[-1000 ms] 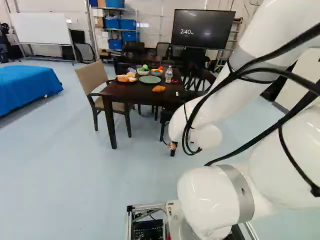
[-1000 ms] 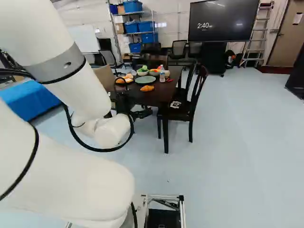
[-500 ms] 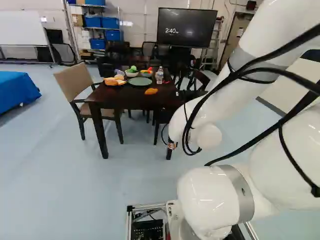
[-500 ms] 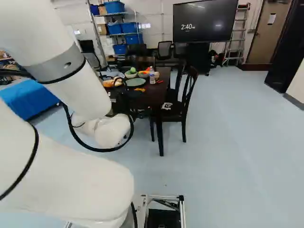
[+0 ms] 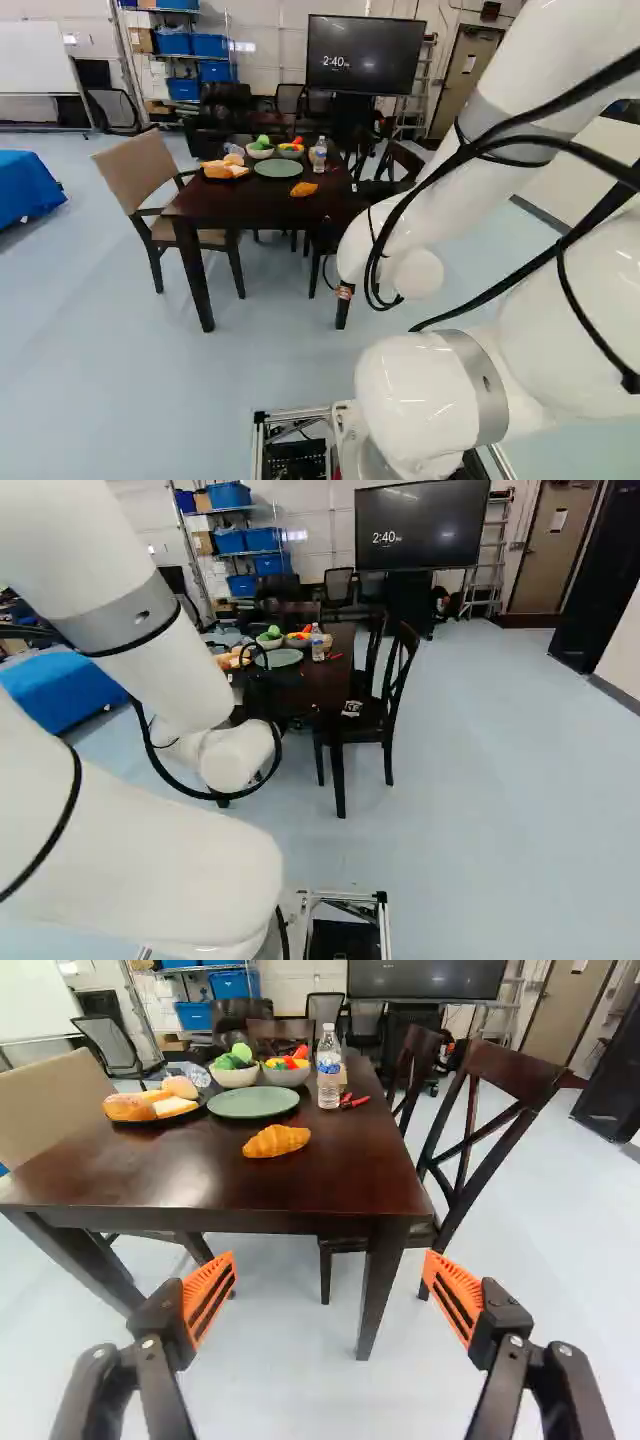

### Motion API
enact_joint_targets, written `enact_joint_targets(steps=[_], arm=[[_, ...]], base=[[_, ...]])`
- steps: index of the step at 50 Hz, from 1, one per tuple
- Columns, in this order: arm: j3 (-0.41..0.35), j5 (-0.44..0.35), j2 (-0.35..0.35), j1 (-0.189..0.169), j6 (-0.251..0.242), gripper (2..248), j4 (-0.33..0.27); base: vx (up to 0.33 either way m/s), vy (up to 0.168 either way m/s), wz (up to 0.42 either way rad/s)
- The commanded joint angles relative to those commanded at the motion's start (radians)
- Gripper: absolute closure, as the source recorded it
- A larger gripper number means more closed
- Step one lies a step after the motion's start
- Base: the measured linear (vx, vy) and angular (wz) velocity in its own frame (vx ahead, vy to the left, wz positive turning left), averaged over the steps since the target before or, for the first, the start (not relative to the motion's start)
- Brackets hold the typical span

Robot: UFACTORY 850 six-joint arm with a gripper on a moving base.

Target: Move the croissant to the empty plate

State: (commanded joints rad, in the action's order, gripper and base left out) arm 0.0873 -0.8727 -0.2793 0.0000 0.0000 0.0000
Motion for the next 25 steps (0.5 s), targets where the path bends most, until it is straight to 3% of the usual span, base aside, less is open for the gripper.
enact_joint_targets(steps=[25], arm=[[0.000,0.000,0.000,0.000,0.000,3,0.000]], base=[[0.094,0.037,-0.004]])
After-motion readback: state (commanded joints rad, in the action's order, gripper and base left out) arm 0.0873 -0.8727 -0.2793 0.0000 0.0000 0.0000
